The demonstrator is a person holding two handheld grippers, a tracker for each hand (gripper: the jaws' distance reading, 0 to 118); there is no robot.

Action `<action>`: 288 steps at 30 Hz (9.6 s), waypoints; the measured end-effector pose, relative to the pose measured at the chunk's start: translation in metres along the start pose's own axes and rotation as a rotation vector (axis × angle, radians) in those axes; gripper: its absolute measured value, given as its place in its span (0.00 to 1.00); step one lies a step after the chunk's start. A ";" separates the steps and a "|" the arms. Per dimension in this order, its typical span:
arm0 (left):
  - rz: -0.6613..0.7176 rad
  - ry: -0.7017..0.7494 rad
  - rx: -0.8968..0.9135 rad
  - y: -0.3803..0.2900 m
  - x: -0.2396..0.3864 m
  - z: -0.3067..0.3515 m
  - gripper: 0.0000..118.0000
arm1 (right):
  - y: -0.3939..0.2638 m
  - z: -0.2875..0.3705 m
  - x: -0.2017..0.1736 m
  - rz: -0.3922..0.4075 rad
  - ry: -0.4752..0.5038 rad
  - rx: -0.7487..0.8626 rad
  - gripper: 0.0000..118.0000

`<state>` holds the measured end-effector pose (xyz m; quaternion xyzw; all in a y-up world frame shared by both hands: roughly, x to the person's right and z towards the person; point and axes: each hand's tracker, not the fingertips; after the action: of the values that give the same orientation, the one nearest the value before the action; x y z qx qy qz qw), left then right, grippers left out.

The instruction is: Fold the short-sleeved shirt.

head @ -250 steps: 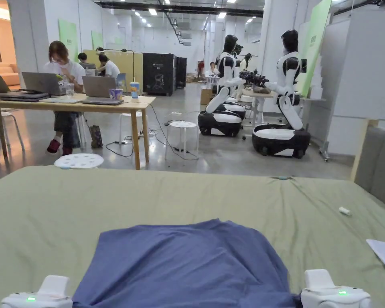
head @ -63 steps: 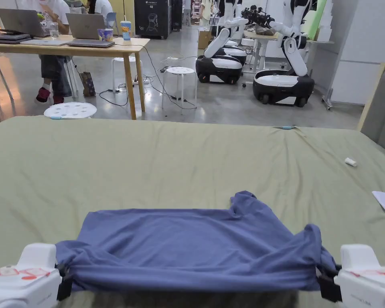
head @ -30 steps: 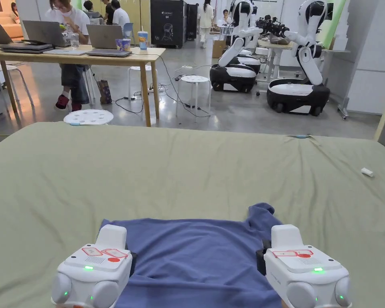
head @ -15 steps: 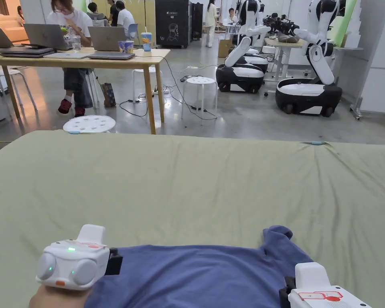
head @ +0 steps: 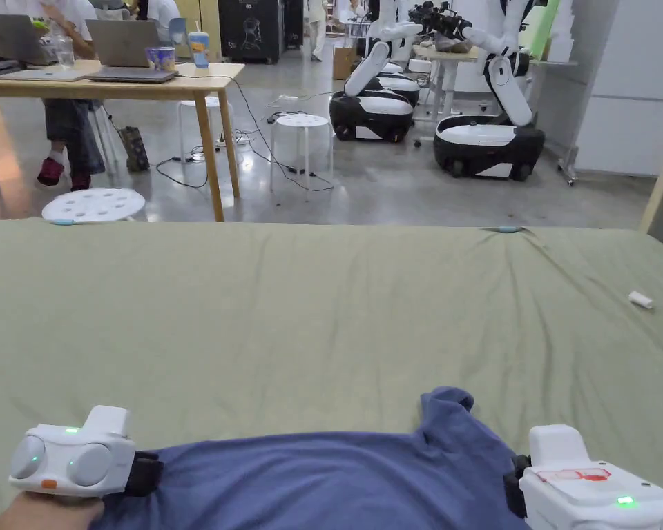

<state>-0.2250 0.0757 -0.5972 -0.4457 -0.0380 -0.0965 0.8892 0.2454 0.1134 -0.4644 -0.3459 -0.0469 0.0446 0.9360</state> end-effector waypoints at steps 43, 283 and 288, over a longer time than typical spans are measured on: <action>0.077 -0.134 0.164 -0.230 0.020 0.208 0.01 | -0.140 0.157 0.024 0.118 0.054 -0.086 0.02; 0.781 -0.800 0.127 -0.224 0.074 0.096 0.32 | -0.117 0.114 -0.157 -0.006 0.300 -0.106 0.00; 0.642 -0.703 0.174 -0.206 0.057 0.111 0.20 | -0.107 0.122 -0.157 0.012 0.304 -0.082 0.00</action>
<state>-0.2092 0.0363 -0.3595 -0.3642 -0.2047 0.3431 0.8413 0.0812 0.0925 -0.3114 -0.3870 0.0954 -0.0045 0.9171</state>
